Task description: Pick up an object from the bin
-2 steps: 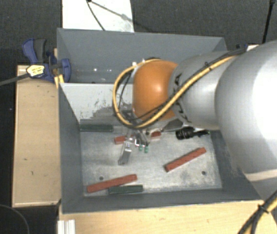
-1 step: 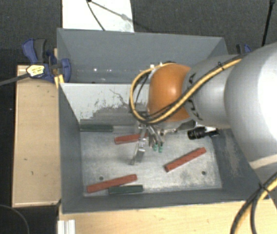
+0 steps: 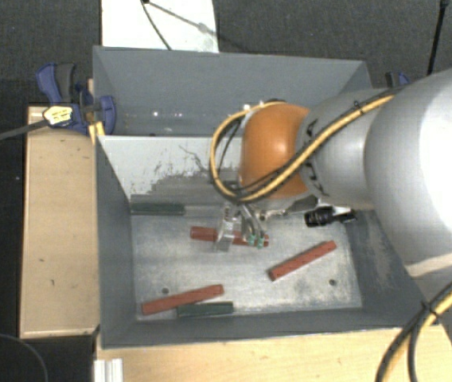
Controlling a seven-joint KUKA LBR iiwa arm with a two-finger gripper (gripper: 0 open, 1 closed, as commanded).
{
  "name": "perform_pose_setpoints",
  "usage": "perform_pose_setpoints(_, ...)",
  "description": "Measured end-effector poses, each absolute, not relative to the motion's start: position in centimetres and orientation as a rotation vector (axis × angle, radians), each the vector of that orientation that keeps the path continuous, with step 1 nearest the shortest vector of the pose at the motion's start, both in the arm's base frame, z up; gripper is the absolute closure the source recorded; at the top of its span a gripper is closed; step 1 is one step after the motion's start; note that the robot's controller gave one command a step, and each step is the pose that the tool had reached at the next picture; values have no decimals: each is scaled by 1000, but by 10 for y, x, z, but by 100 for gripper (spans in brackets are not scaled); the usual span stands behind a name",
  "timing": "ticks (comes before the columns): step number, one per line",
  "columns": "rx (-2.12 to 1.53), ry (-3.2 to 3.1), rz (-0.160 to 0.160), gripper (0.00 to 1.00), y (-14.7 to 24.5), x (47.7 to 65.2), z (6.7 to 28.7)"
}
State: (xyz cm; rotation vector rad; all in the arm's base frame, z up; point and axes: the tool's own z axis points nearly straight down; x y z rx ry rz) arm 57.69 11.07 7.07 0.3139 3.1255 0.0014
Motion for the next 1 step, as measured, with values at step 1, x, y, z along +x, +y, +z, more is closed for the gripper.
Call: perform_pose_setpoints(1,217,3125,4,100,118,546,210)
